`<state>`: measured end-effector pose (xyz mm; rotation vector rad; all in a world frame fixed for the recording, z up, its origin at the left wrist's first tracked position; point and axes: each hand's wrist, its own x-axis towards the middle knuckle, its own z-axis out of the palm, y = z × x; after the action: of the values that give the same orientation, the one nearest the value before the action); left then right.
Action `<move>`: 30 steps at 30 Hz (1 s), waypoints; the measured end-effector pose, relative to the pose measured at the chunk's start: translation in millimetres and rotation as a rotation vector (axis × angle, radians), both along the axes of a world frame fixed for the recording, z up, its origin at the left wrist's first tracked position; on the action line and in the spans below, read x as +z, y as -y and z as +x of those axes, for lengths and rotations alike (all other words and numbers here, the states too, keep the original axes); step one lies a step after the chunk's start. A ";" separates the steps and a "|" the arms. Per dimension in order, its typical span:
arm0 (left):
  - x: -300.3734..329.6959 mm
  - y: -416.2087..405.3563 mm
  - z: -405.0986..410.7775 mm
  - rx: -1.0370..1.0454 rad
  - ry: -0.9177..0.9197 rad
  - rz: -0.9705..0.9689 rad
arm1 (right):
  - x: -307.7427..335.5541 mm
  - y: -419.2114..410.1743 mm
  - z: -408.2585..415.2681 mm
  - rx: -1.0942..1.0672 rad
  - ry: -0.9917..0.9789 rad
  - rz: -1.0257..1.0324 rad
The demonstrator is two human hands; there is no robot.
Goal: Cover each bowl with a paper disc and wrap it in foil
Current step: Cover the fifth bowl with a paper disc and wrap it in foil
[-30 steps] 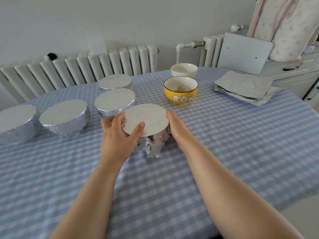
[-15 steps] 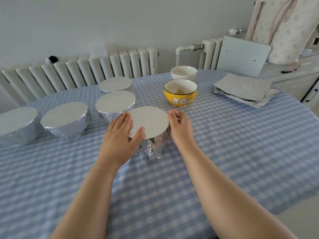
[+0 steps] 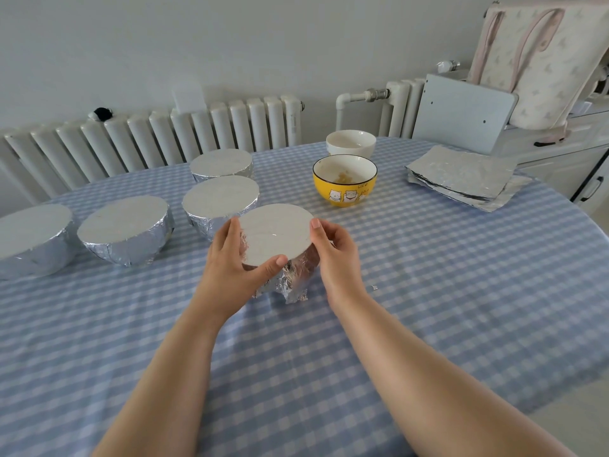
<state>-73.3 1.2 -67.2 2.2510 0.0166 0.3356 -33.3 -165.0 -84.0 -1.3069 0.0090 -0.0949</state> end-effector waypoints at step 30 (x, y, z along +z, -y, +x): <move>-2.4 -4.0 5.5 -0.005 0.010 -0.109 | -1.9 -7.9 13.8 -0.122 -0.120 0.050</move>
<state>-67.8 5.2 -69.6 2.1408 0.0231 0.3350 -19.5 -157.0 -85.9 -1.2600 0.1929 -0.1197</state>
